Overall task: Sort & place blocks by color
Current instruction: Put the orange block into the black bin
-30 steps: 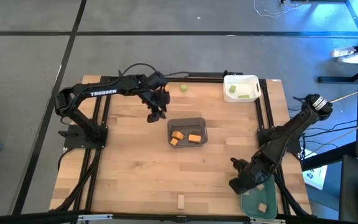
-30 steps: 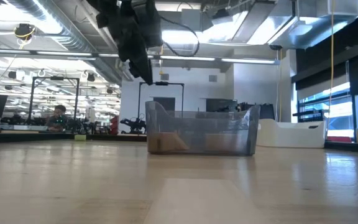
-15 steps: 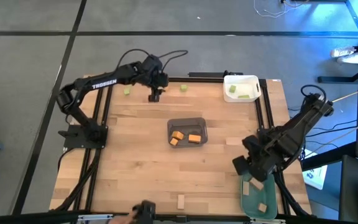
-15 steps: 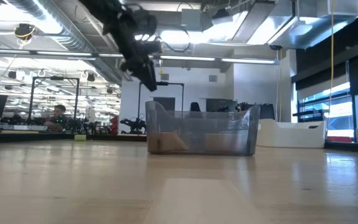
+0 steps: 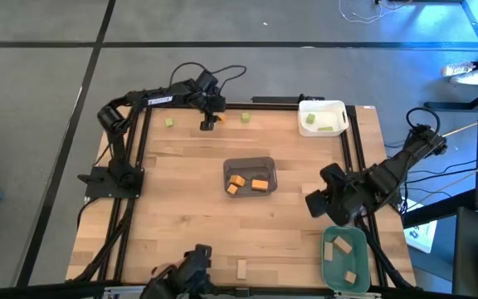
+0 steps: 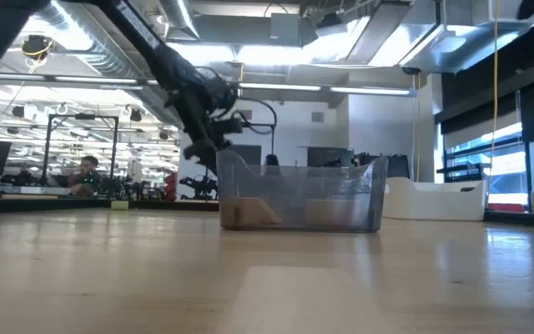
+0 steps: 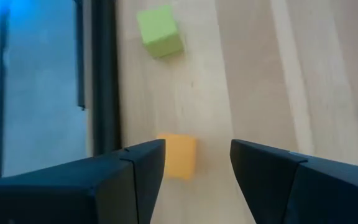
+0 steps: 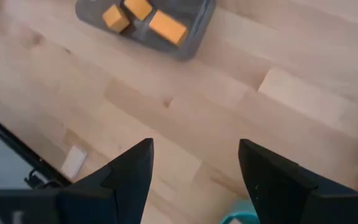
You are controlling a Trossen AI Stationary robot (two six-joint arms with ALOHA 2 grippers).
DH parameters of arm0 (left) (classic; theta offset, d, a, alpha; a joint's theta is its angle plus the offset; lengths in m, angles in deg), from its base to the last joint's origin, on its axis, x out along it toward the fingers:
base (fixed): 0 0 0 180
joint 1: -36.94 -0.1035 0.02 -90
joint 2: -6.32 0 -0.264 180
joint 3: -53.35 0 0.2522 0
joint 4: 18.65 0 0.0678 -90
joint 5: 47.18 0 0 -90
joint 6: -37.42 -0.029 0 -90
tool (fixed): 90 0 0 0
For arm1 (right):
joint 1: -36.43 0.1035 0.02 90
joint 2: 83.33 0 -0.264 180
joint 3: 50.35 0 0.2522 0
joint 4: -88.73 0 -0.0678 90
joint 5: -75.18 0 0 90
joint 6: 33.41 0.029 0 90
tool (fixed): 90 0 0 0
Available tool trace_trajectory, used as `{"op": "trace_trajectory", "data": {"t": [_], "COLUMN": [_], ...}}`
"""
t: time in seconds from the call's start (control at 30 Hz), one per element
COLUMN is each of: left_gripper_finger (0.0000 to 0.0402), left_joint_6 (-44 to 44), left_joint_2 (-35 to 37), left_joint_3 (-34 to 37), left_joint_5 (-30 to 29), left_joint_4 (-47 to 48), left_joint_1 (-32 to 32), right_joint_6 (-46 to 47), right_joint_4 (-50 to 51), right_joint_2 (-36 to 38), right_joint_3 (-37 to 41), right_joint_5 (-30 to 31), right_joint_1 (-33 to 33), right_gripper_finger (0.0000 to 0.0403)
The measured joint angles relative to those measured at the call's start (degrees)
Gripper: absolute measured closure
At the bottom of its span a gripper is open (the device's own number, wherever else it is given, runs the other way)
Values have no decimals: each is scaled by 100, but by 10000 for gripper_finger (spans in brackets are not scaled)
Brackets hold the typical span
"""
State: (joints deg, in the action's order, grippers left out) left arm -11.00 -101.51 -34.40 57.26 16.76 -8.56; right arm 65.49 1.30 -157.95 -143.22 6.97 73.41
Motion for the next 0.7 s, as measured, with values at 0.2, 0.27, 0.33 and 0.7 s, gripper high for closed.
{"op": "trace_trajectory", "data": {"t": [0.2,0.27,0.33,0.7], "left_gripper_finger": [226,229,231,237], "left_joint_6": [-23,-24,-26,-474], "left_joint_2": [-691,-870,-978,-1084], "left_joint_3": [-589,-836,-1082,-1433], "left_joint_5": [-93,-248,-316,-332], "left_joint_4": [53,236,532,1360], "left_joint_1": [13,13,13,-76], "right_joint_6": [-429,-475,-486,-933], "right_joint_4": [25,21,15,14], "right_joint_2": [164,207,247,333], "right_joint_3": [0,0,0,0], "right_joint_5": [1,-1,-3,-25], "right_joint_1": [-454,-568,-658,-985], "right_gripper_finger": [169,169,169,169]}}
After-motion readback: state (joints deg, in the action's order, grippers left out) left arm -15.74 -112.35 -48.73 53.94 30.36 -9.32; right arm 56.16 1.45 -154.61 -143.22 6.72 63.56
